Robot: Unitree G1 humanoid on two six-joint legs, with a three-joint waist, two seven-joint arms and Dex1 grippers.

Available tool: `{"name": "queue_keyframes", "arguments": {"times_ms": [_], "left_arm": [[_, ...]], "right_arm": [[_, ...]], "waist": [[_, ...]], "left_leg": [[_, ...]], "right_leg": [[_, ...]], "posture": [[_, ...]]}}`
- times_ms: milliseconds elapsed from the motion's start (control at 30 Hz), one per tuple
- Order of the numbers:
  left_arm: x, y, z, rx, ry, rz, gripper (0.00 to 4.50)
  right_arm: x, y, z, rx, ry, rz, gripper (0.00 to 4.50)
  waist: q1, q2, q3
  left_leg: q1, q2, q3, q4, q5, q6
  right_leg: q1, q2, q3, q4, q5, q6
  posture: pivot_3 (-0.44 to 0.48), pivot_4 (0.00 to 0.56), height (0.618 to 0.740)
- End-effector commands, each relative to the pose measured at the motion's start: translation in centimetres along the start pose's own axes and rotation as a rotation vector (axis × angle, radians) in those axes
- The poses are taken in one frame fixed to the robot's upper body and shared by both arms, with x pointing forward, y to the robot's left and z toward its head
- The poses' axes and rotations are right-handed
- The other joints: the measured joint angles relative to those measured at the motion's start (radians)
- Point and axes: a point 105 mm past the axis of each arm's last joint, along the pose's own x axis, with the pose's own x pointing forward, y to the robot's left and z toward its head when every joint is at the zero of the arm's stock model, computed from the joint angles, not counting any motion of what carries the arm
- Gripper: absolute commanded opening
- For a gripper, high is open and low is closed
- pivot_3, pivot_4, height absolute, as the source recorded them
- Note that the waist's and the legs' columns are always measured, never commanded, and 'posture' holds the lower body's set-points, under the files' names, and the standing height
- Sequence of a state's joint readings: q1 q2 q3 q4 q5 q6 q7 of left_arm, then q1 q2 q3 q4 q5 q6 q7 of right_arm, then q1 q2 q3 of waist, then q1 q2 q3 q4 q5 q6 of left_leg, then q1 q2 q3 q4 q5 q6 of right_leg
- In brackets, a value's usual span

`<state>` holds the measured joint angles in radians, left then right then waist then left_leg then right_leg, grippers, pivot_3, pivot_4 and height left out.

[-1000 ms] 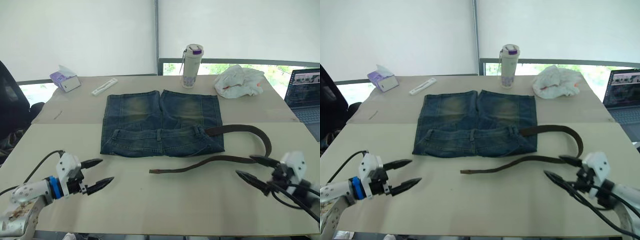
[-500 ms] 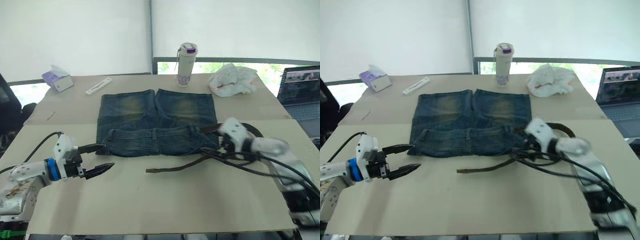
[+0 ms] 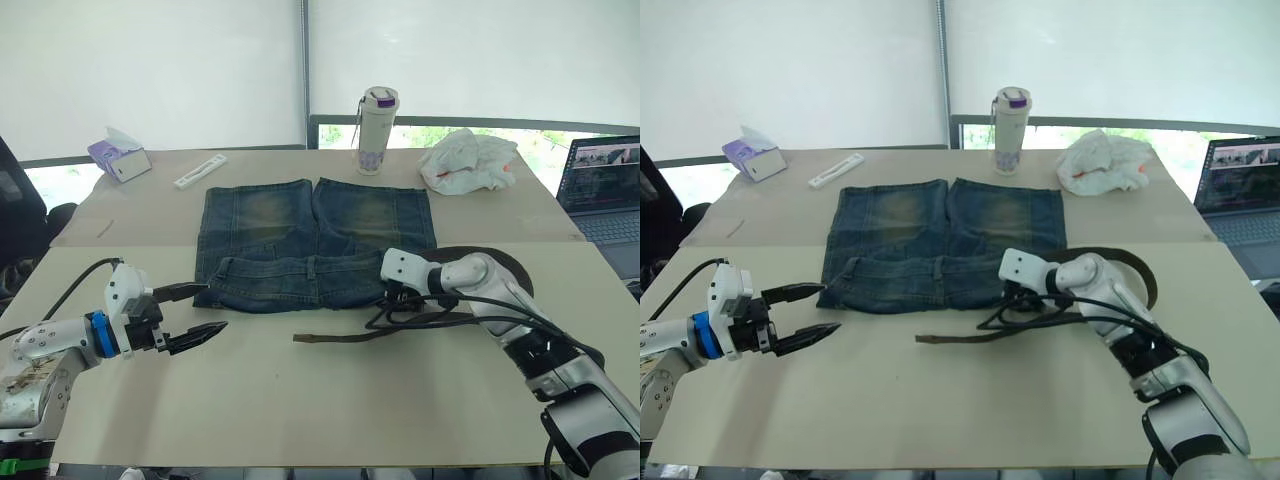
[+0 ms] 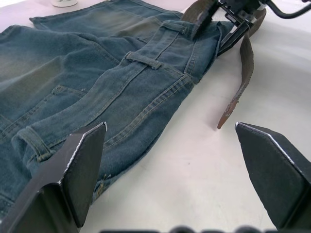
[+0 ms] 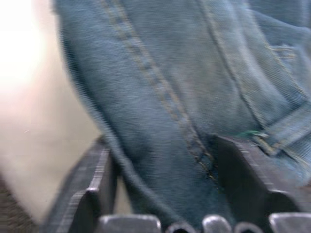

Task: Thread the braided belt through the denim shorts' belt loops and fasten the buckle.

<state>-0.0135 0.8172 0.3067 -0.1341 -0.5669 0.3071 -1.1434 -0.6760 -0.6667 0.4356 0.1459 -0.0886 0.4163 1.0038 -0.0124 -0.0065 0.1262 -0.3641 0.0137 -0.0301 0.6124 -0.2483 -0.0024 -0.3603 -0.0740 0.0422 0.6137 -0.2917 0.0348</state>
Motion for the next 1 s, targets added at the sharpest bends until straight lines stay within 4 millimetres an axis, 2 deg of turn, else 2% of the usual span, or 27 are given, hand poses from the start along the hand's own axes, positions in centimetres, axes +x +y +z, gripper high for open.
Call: {"name": "queue_keyframes", "arguments": {"times_ms": [33,133,200,267,400,533,633,700,833,900,933,1000], "left_arm": [[0.1,0.0,0.9,0.033,-0.028,0.005,4.50],[0.2,-0.2,0.8,0.036,-0.026,-0.004,4.50],[0.3,-0.3,0.8,0.034,-0.027,-0.006,4.50],[0.3,-0.4,0.8,0.035,-0.024,-0.010,4.50],[0.6,-0.6,0.7,0.039,-0.021,-0.024,4.50],[0.7,-0.8,0.7,0.034,-0.015,-0.047,4.50],[0.7,-0.8,0.7,0.034,-0.012,-0.054,4.50],[0.9,-0.8,0.7,0.037,-0.009,-0.058,4.50],[1.1,-0.9,0.8,0.037,-0.009,-0.079,4.50],[1.1,-0.9,0.8,0.037,-0.007,-0.082,4.50],[1.1,-0.9,0.8,0.039,-0.004,-0.084,4.50],[1.2,-0.9,0.7,0.042,-0.003,-0.088,4.50]], "right_arm": [[-1.2,0.4,1.1,-0.034,-0.057,0.029,1.55],[-2.3,1.0,0.2,-0.037,-0.035,0.047,0.50],[-3.5,1.3,-0.9,-0.032,-0.002,0.043,0.04],[-4.9,1.8,-1.7,-0.046,0.009,0.048,0.04],[-7.5,4.2,-3.1,-0.024,0.025,0.124,0.04],[-8.5,5.8,-3.7,0.001,0.033,0.154,0.04],[-8.3,5.6,-3.3,0.010,0.006,0.114,0.04],[-7.9,4.2,-2.8,-0.022,-0.015,0.014,0.04],[-9.8,1.6,0.1,-0.004,-0.147,-0.090,1.29],[-10.7,1.2,0.6,0.004,-0.160,-0.114,1.98],[-11.5,2.5,0.8,0.022,-0.144,-0.032,2.33],[-12.6,5.3,1.6,0.042,-0.120,0.125,2.33]], "waist": [[-0.002,0.000,0.000],[-0.002,0.000,0.000],[0.002,0.000,0.000],[0.006,0.000,0.000],[0.015,0.000,0.000],[0.007,0.000,0.000],[-0.004,0.000,0.000],[-0.008,0.000,0.000],[-0.010,0.000,0.000],[-0.006,0.001,0.000],[-0.004,0.000,0.000],[0.010,0.002,0.000]], "left_leg": [[0.000,0.000,0.000,0.000,0.000,0.000],[0.000,0.000,0.000,0.000,0.000,0.000],[0.000,0.000,0.000,0.000,0.000,0.000],[0.000,0.000,0.000,0.000,0.000,0.000],[-0.002,-0.001,0.000,0.000,0.000,0.000],[-0.001,0.000,0.000,0.000,0.000,0.000],[0.000,0.001,0.001,0.000,0.000,0.000],[0.001,0.001,0.001,0.000,0.000,0.000],[0.002,0.001,0.001,0.001,0.000,0.000],[0.002,0.001,0.001,0.001,0.000,0.000],[0.002,0.001,0.001,0.001,0.000,0.000],[0.001,0.001,0.000,0.001,0.000,0.000]], "right_leg": [[0.000,0.000,0.000,0.000,0.000,0.000],[0.000,0.000,0.000,0.000,0.000,0.000],[0.000,0.000,0.000,0.000,0.000,0.000],[0.000,-0.001,0.000,0.000,0.000,0.000],[0.000,-0.001,-0.001,-0.002,0.000,0.001],[0.001,0.000,0.000,-0.002,0.000,0.001],[0.002,0.001,0.000,-0.001,0.000,0.000],[0.002,0.003,0.001,-0.001,0.000,0.000],[0.002,0.004,0.003,0.000,0.000,0.000],[0.002,0.005,0.003,0.000,0.000,0.000],[0.003,0.005,0.002,0.000,0.000,0.000],[0.002,0.004,0.001,0.000,0.000,0.001]], "posture": [[0.000,0.150,0.740],[0.000,0.150,0.740],[0.000,0.150,0.740],[0.000,0.150,0.740],[0.000,0.150,0.740],[0.000,0.150,0.740],[0.000,0.150,0.740],[0.000,0.150,0.740],[0.000,0.150,0.740],[0.000,0.150,0.740],[0.000,0.150,0.740],[0.000,0.150,0.740]]}}
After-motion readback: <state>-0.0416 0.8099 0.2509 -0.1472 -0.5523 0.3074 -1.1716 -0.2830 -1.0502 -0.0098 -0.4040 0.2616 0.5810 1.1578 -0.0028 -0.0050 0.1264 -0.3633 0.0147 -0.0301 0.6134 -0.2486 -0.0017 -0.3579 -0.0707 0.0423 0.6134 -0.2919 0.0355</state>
